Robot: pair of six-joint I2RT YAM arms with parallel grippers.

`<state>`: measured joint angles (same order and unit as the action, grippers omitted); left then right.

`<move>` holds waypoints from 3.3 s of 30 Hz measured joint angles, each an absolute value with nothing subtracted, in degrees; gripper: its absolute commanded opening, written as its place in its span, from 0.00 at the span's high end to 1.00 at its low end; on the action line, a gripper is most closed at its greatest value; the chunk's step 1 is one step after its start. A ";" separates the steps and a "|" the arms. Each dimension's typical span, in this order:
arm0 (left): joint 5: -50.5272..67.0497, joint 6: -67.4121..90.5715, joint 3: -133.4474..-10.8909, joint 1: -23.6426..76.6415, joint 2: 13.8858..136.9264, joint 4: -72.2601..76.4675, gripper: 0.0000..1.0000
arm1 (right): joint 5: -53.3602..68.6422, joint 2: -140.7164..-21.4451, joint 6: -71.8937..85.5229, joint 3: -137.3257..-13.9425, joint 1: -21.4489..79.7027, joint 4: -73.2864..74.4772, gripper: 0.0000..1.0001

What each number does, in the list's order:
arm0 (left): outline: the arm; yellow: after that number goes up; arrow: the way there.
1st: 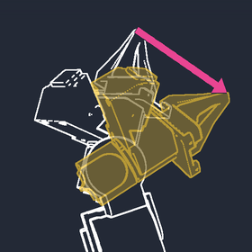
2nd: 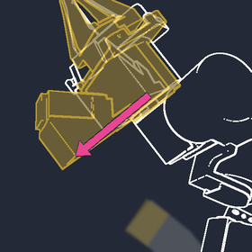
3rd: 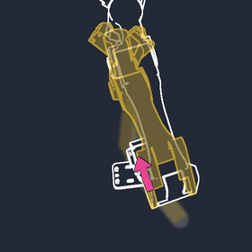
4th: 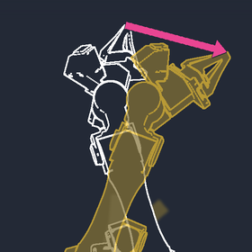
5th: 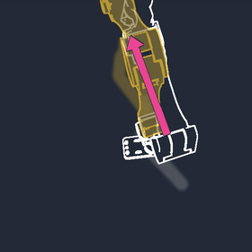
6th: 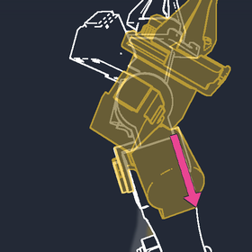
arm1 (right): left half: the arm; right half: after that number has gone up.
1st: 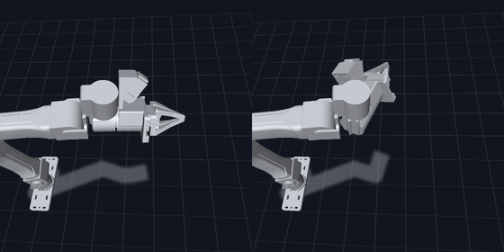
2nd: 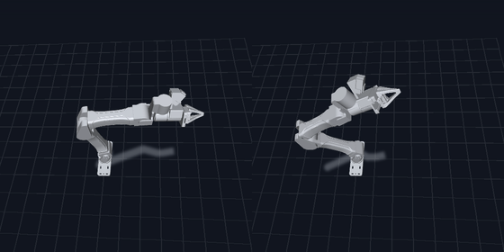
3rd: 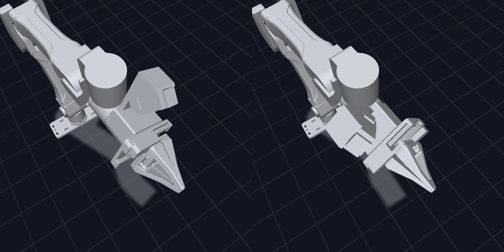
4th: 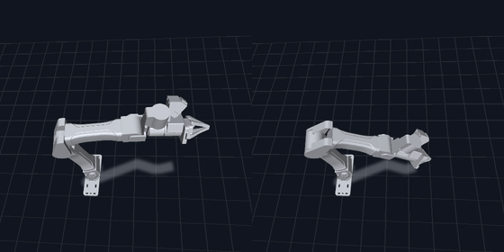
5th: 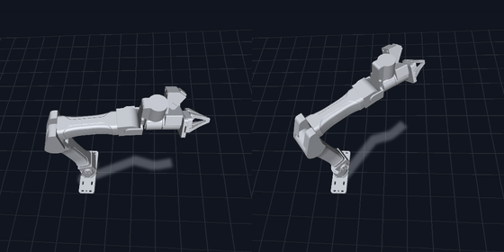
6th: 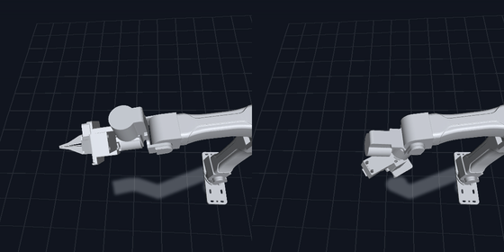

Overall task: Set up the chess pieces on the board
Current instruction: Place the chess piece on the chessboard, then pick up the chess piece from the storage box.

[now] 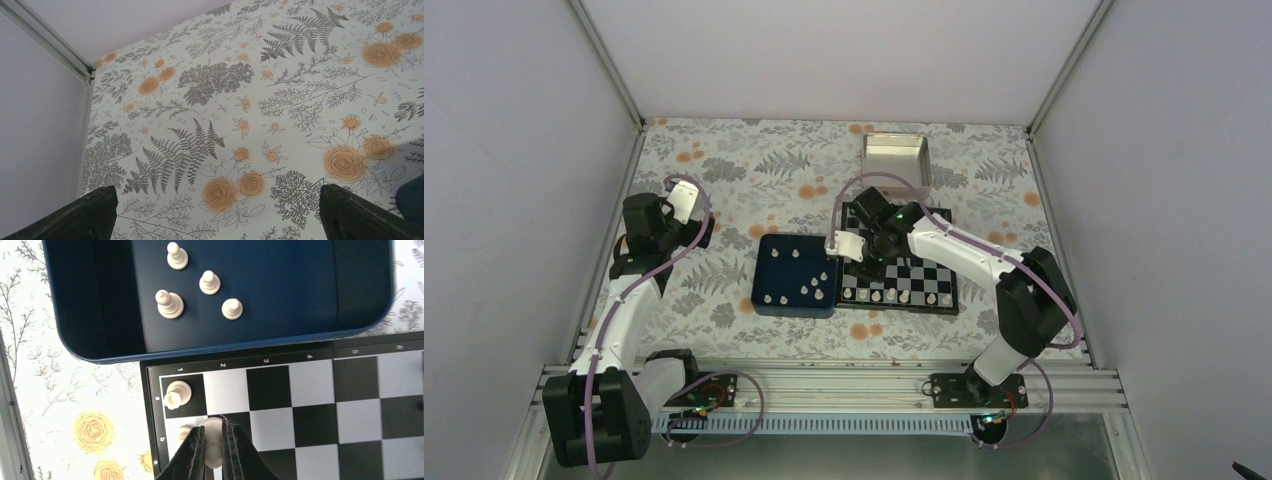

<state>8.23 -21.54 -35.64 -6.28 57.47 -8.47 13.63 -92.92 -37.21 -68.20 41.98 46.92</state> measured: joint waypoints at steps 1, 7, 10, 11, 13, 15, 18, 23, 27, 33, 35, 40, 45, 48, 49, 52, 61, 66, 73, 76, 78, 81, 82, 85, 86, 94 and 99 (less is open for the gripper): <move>8.23 -21.56 -35.64 -6.28 57.47 -8.45 0.00 | 14.00 -93.23 -37.21 -67.77 41.98 46.46 0.95; 8.21 -21.54 -35.64 -6.28 57.52 -8.45 0.00 | 15.40 -97.80 -37.21 -66.92 41.98 43.66 0.94; 8.21 -21.54 -35.64 -6.28 57.74 -8.45 0.00 | 15.75 -99.42 -37.21 -66.63 41.98 43.07 0.94; 8.21 -21.54 -35.64 -6.28 57.82 -8.45 0.00 | 15.81 -99.77 -37.21 -66.63 41.98 42.83 0.94; 8.21 -21.54 -35.64 -6.28 57.89 -8.47 0.00 | 15.81 -100.16 -37.21 -66.63 41.98 42.39 0.94; 8.21 -21.54 -35.64 -6.28 57.89 -8.45 0.00 | 15.79 -100.31 -37.23 -66.63 41.98 41.95 0.94; 8.23 -21.54 -35.64 -6.31 57.89 -8.45 0.00 | 15.77 -100.71 -37.23 -66.63 41.98 41.41 0.94; 8.23 -21.54 -35.64 -6.33 57.91 -8.45 0.00 | 15.70 -102.28 -37.23 -66.63 41.98 40.66 0.94; 8.23 -21.54 -35.64 -6.33 57.91 -8.45 0.00 | 15.59 -103.37 -37.21 -66.63 41.98 40.34 0.94; 8.23 -21.54 -35.64 -6.33 57.91 -8.45 0.00 | 15.55 -103.37 -37.21 -66.63 41.93 40.25 0.93; 8.23 -21.54 -35.64 -6.33 57.91 -8.47 0.00 | 15.57 -103.42 -37.21 -66.63 41.91 40.25 0.93; 8.23 -21.54 -35.64 -6.33 57.91 -8.45 0.00 | 15.55 -103.46 -37.23 -66.65 41.91 40.25 0.92; 8.25 -21.54 -35.64 -6.33 57.91 -8.45 0.00 | 15.20 -103.46 -37.17 -66.76 41.82 40.27 0.81; 8.25 -21.54 -35.64 -6.33 57.91 -8.45 0.00 | 14.50 -103.46 -37.21 -66.94 41.80 40.32 0.75; 8.27 -21.56 -35.64 -6.35 57.91 -8.45 0.00 | 14.28 -103.46 -37.23 -67.18 41.76 40.53 0.73; 8.25 -21.56 -35.64 -6.35 57.91 -8.45 0.00 | 14.04 -103.46 -37.17 -68.75 41.54 41.52 0.70; 8.32 -21.56 -35.64 -6.39 57.91 -8.45 0.00 | 13.78 -103.37 -37.47 -83.18 41.63 47.90 0.66; 8.47 -21.56 -35.64 -6.39 57.84 -8.45 0.00 | 12.93 -105.43 -37.71 -94.41 43.24 50.65 0.65; 8.69 -21.56 -35.64 -6.42 57.82 -8.47 0.00 | 11.07 -116.97 -38.11 -105.82 48.36 52.45 0.65; 8.86 -21.56 -35.64 -6.61 57.74 -8.47 0.00 | 10.15 -122.96 -38.20 -108.51 49.87 52.69 0.65; 8.91 -21.56 -35.64 -6.66 57.74 -8.47 0.00 | 9.72 -125.89 -38.35 -109.60 50.28 53.32 0.65; 9.13 -21.56 -35.64 -6.66 57.74 -8.47 0.00 | 9.23 -128.60 -38.50 -110.93 50.43 53.82 0.66; 9.15 -21.54 -35.64 -6.68 57.74 -8.47 0.00 | 8.88 -129.19 -38.52 -111.31 50.57 53.78 0.65; 9.30 -21.56 -35.64 -6.72 57.71 -8.47 0.00 | 7.90 -129.82 -38.54 -111.66 50.57 53.49 0.65; 9.32 -21.56 -35.64 -6.76 57.69 -8.47 0.00 | 7.66 -129.84 -38.54 -111.77 50.57 53.34 0.65; 9.69 -21.56 -35.64 -6.98 57.58 -8.47 0.00 | 8.62 -131.98 -38.57 -114.89 51.05 51.86 0.62; 9.74 -21.56 -35.64 -6.98 57.36 -8.47 0.00 | 8.82 -135.52 -38.52 -116.86 52.16 50.89 0.58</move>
